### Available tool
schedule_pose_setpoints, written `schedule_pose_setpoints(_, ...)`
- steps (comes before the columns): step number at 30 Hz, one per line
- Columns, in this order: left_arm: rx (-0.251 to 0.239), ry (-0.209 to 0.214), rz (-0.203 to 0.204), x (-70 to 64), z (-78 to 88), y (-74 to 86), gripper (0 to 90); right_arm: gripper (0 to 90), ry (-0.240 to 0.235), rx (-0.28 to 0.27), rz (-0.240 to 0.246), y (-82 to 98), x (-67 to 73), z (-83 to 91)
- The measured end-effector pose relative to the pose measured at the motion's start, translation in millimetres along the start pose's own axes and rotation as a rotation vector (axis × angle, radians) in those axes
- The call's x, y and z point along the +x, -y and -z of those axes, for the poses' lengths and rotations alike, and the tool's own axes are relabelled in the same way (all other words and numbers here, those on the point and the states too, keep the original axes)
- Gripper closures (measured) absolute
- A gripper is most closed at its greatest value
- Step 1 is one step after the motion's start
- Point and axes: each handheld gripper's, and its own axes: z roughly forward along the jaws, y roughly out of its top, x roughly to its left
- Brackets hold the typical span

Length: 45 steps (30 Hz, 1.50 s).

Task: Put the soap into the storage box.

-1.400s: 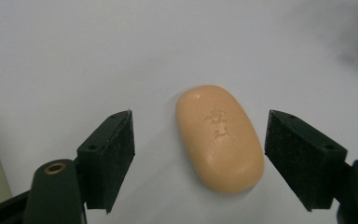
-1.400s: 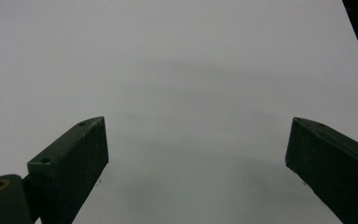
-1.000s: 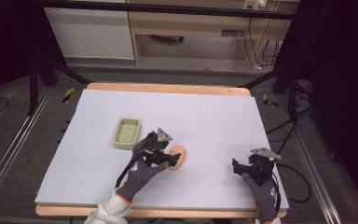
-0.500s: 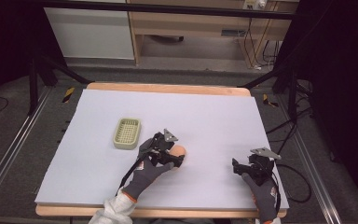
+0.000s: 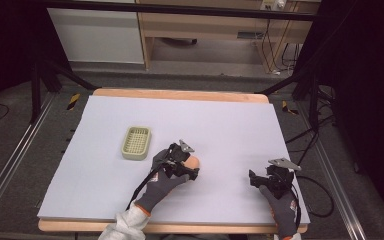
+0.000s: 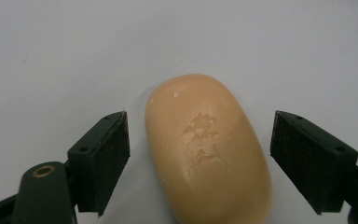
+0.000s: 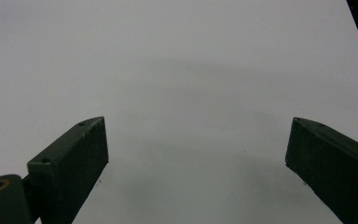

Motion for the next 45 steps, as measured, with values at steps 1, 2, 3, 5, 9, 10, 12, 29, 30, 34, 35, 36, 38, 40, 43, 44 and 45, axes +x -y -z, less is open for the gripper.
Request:
schedule_pose_setpoints(1, 0.006, 0.002, 0.005, -0.2, -0.9, 0.0, 18.9, 6.1, 0.001, 0.000, 0.000, 0.0, 0.1, 0.0)
schedule_pose_setpoints(2, 0.006, 0.002, 0.005, -0.2, -0.9, 0.0, 18.8, 6.1, 0.001, 0.000, 0.000, 0.0, 0.1, 0.0)
schedule_pose_setpoints(3, 0.018, -0.001, -0.004, 0.0, -2.8, 0.4, 18.7, 6.1, 0.000, 0.001, -0.001, 0.0, 0.2, -0.2)
schedule_pose_setpoints(5, 0.021, 0.000, -0.003, -0.1, -3.9, 0.8, 18.5, 6.1, 0.000, 0.003, -0.002, 0.1, 0.2, -0.4)
schedule_pose_setpoints(9, 0.030, 0.004, 0.003, -0.7, -7.3, 1.4, 18.4, 6.1, 0.000, 0.004, 0.000, 0.1, 0.4, -0.5)
schedule_pose_setpoints(10, 0.032, 0.004, 0.008, -1.2, -8.3, 1.7, 18.4, 6.1, 0.000, 0.004, 0.000, 0.1, 0.4, -0.5)
schedule_pose_setpoints(12, 0.039, 0.004, 0.002, -1.3, -10.0, 1.8, 18.5, 6.1, 0.002, 0.005, 0.002, 0.1, 0.3, -0.8)
schedule_pose_setpoints(29, 0.072, -0.011, 0.013, -3.4, -15.9, 3.0, 22.1, 6.0, 0.004, 0.007, 0.003, 0.1, 0.5, -1.2)
schedule_pose_setpoints(30, 0.075, -0.014, 0.014, -3.7, -15.7, 2.7, 23.2, 6.1, 0.003, 0.007, 0.003, 0.2, 0.5, -1.2)
schedule_pose_setpoints(34, 0.082, -0.019, 0.018, -3.9, -16.0, 1.4, 24.6, 6.1, 0.003, 0.007, 0.004, 0.2, 0.6, -1.2)
schedule_pose_setpoints(35, 0.086, -0.017, 0.018, -3.8, -15.8, 1.2, 25.0, 6.1, 0.003, 0.006, 0.003, 0.1, 0.7, -1.2)
schedule_pose_setpoints(36, 0.089, -0.018, 0.017, -3.8, -15.7, 1.0, 25.3, 6.1, 0.003, 0.006, 0.002, 0.1, 0.7, -1.1)
schedule_pose_setpoints(38, 0.092, -0.018, 0.019, -3.7, -15.7, 0.6, 26.1, 6.1, 0.003, 0.007, 0.004, 0.2, 0.6, -1.3)
schedule_pose_setpoints(40, 0.096, -0.025, 0.018, -4.1, -16.0, -0.2, 26.6, 6.1, 0.003, 0.007, 0.001, 0.1, 0.9, -1.4)
schedule_pose_setpoints(43, 0.099, -0.027, 0.021, -4.1, -16.0, -0.8, 27.2, 6.1, 0.002, 0.006, 0.006, 0.3, 0.6, -1.2)
schedule_pose_setpoints(44, 0.099, -0.028, 0.019, -4.2, -15.9, -0.7, 27.4, 6.0, 0.003, 0.007, 0.003, 0.2, 0.7, -1.2)
schedule_pose_setpoints(45, 0.101, -0.028, 0.015, -4.0, -15.7, -0.7, 27.6, 6.1, 0.002, 0.007, -0.001, 0.1, 0.8, -1.3)
